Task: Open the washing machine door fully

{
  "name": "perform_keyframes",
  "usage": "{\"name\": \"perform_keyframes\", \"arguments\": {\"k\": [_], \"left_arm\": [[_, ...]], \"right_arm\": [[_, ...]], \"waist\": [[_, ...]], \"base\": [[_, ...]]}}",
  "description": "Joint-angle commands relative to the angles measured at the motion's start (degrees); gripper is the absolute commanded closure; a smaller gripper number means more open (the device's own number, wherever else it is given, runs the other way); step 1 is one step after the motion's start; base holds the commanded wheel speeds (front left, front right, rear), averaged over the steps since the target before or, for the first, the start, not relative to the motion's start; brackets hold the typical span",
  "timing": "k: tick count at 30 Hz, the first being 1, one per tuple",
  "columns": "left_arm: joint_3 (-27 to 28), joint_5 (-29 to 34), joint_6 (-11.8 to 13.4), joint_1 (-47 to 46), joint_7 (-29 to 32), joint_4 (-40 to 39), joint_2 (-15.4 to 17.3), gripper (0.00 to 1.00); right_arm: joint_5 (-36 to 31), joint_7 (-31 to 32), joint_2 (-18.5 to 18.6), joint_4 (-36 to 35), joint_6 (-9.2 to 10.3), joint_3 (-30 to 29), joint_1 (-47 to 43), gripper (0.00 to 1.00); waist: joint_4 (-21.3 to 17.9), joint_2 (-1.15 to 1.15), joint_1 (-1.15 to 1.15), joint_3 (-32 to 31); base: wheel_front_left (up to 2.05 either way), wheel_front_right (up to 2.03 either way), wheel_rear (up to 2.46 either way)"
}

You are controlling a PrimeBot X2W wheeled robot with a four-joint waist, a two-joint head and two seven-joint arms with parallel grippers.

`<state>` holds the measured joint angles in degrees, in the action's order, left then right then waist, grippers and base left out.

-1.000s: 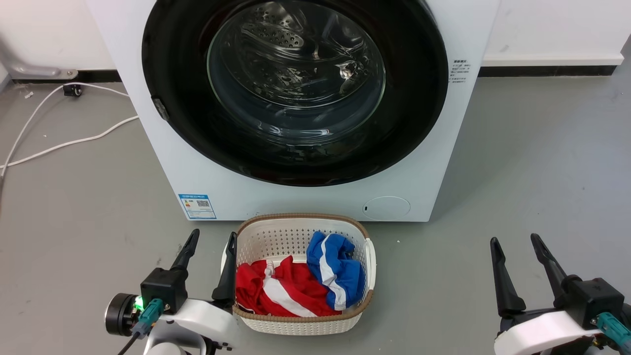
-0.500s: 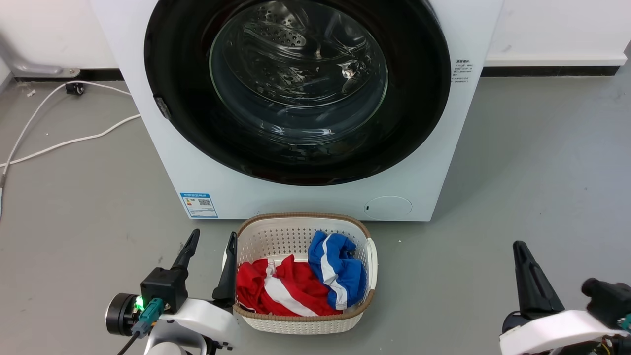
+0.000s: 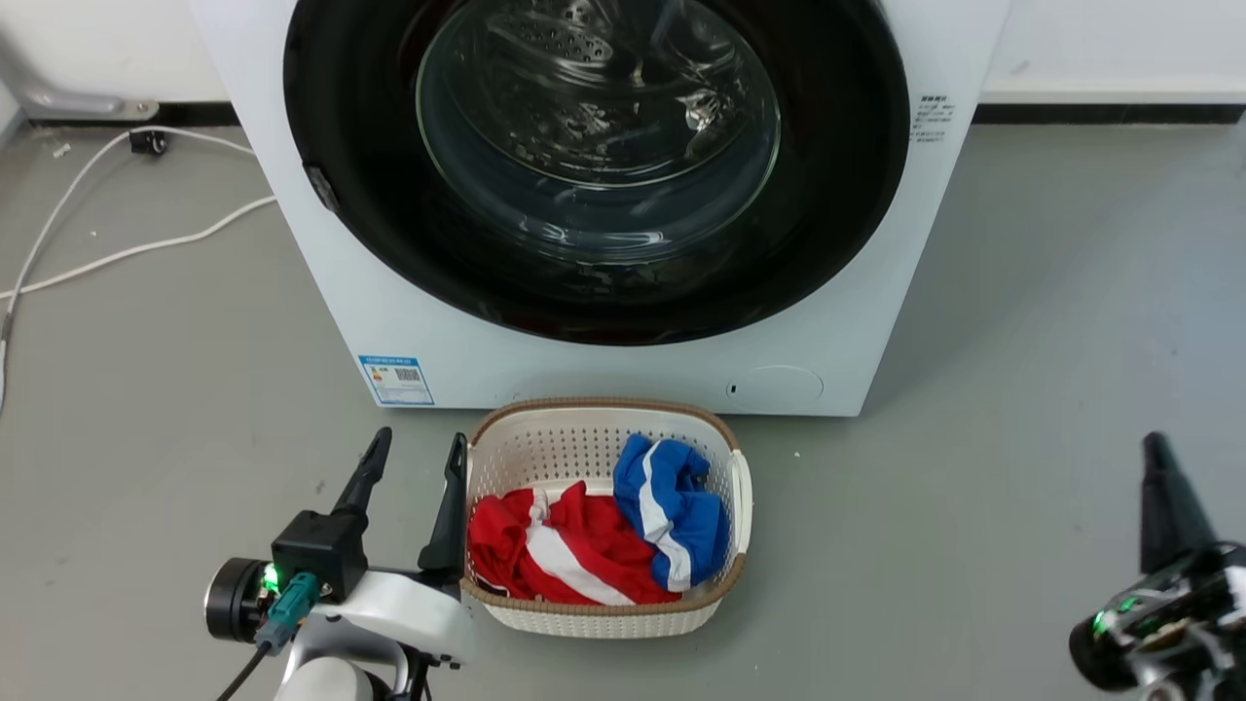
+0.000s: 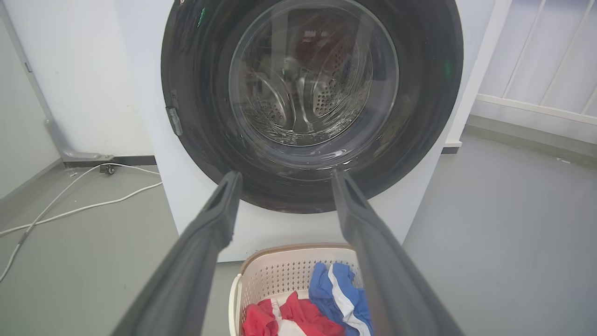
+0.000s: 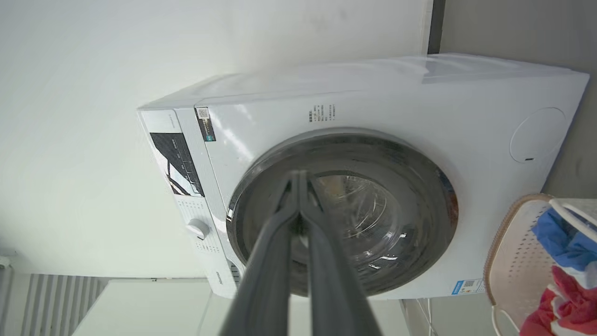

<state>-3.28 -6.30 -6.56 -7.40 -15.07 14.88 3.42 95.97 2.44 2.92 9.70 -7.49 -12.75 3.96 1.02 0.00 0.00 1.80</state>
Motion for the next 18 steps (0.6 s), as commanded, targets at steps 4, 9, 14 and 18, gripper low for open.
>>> {"name": "perform_keyframes", "arguments": {"k": [4, 9, 14, 18], "left_arm": [[0.49, 0.25, -0.11, -1.88, -0.16, -1.67, -0.12, 0.00], [0.09, 0.48, 0.05, -4.20, -0.16, -3.61, -0.30, 0.00], [-0.95, -0.33, 0.18, -6.35, -0.16, -4.93, -0.45, 0.00], [-1.73, -0.65, 0.27, -8.68, -0.16, -6.39, -0.50, 0.00]], "right_arm": [[8.04, 2.37, 3.40, 4.72, -0.01, -4.04, 7.00, 1.00], [11.54, 4.19, 9.66, 12.81, -0.01, -3.39, 17.06, 1.00], [13.51, 7.18, 15.71, 19.49, -0.01, -0.71, 25.71, 1.00], [14.83, 10.96, 21.78, 24.56, -0.01, 3.53, 34.47, 1.00]], "waist": [[0.14, 0.00, 0.00, 3.29], [0.81, 0.00, 0.00, 7.83], [2.01, 0.00, 0.00, 11.63], [3.29, 0.00, 0.00, 15.60]], "base": [[0.00, 0.00, 0.00], [0.00, 0.00, 0.00], [0.00, 0.00, 0.00], [0.00, 0.00, 0.00]]}}
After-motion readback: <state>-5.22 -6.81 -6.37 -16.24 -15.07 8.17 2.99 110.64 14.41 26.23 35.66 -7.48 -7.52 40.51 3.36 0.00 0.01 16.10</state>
